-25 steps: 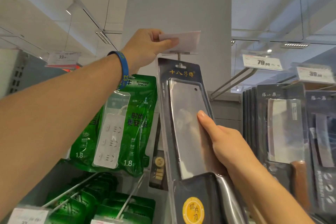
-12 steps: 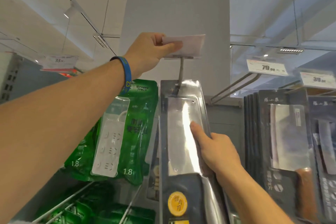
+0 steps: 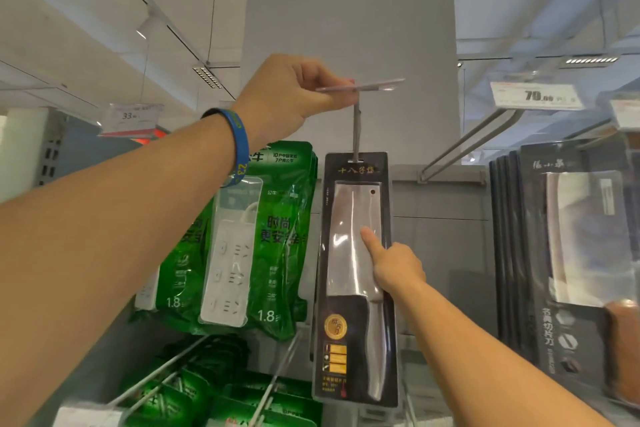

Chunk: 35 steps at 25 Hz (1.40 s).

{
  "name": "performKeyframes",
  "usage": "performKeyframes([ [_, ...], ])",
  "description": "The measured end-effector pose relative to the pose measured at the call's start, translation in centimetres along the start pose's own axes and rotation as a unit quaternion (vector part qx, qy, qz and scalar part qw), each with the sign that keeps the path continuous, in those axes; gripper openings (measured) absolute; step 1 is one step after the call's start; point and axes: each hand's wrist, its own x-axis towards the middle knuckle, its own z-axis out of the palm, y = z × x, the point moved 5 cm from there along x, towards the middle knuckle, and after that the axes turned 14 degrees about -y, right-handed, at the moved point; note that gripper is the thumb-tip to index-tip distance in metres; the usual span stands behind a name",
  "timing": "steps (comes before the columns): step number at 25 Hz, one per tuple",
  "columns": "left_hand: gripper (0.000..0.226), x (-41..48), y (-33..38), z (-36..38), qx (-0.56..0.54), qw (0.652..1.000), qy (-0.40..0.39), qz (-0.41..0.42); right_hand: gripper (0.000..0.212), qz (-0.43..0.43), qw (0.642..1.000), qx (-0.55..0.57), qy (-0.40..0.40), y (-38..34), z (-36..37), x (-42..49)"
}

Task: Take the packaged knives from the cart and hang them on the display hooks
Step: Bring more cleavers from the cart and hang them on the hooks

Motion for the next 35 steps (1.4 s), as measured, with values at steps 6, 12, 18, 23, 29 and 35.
performKeyframes([
  [6, 0.035, -1.9, 0.4, 0.9, 0.191, 0.981, 0.007, 0.016, 0.088, -0.008, 1.0, -0.002, -0.027, 0.6, 0.5, -1.1],
  [12, 0.03, -9.6, -2.5, 4.2, -0.114, 0.984, 0.137, -0.029, 0.04, -0.054, 0.994, 0.065, 0.074, 3.5, -0.5, -7.9],
  [18, 0.017, -21.6, -7.8, 15.7, -0.342, 0.912, 0.02, -0.228, 0.011, -0.144, 0.971, 0.189, 0.034, 5.3, 0.3, -20.4],
  [23, 0.02, -34.8, -7.8, 27.5, -0.467, 0.822, -0.169, -0.279, 0.011, -0.016, 0.983, 0.137, 0.125, 17.4, 0.8, -37.3],
  [29, 0.021, -59.0, 1.9, 42.8, -0.446, 0.643, -0.494, -0.38, 0.016, 0.377, 0.875, 0.136, 0.272, 31.7, 6.8, -68.5],
  [35, 0.023, -71.6, 14.9, 46.9, -0.418, 0.522, -0.668, -0.326, 0.015, 0.532, 0.714, 0.197, 0.41, 32.5, 12.1, -92.6],
])
